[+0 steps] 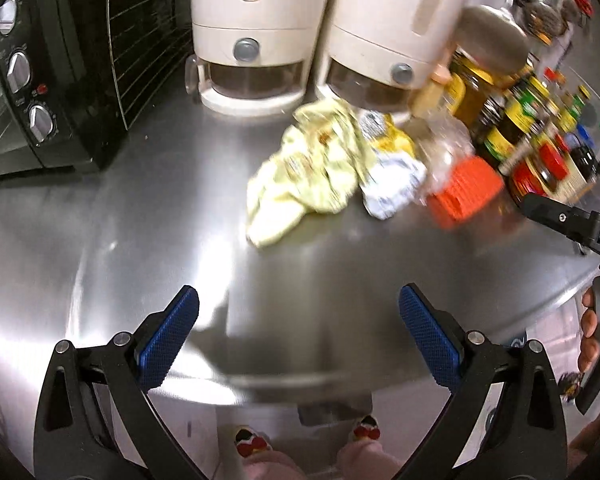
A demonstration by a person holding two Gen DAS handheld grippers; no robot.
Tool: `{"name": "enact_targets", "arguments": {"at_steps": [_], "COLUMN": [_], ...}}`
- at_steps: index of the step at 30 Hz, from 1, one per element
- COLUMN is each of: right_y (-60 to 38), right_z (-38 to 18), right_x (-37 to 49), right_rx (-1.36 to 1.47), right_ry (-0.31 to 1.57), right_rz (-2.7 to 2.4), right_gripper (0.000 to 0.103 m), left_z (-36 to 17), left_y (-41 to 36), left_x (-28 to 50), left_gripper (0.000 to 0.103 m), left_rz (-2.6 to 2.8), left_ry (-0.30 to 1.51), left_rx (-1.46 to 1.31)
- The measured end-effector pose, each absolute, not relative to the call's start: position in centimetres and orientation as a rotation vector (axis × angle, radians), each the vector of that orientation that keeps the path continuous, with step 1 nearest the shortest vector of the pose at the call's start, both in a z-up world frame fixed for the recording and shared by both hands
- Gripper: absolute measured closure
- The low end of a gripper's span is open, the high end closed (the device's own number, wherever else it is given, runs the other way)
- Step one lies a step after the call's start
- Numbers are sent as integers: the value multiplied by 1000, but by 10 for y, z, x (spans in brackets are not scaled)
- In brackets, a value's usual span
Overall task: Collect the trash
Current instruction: 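Move both open tools back up toward the counter trash, then grasp the yellow printed plastic bag with the left tool while the right tool grasps the clear plastic bag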
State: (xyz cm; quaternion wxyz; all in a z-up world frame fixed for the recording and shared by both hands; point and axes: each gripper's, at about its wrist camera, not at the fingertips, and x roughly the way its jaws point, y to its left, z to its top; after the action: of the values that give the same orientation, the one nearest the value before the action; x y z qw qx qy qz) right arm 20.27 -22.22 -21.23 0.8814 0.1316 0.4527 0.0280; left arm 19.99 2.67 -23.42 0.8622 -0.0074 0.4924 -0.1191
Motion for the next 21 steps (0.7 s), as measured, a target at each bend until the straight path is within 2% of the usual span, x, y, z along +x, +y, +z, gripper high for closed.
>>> {"name": "enact_targets", "arguments": {"at_steps": [9, 15, 19, 21], "right_y": [-221, -223, -222, -219], "right_z": [-216, -223, -230, -235], "right_x": [262, 289, 302, 308], "right_rx": [260, 263, 260, 258], "right_ry": [893, 887, 899, 912], "right_rz": [28, 16, 19, 33], "right_gripper": [4, 5, 12, 20], "left_z": [-234, -245, -253, -257], "left_y": [25, 19, 16, 14], "left_x": [259, 287, 299, 302], "left_gripper": [9, 14, 20, 29], "left_rz": [-218, -215, -219, -224], "left_ry": [1008, 1025, 1044, 1057], "left_rx": [-56, -53, -59, -61]}}
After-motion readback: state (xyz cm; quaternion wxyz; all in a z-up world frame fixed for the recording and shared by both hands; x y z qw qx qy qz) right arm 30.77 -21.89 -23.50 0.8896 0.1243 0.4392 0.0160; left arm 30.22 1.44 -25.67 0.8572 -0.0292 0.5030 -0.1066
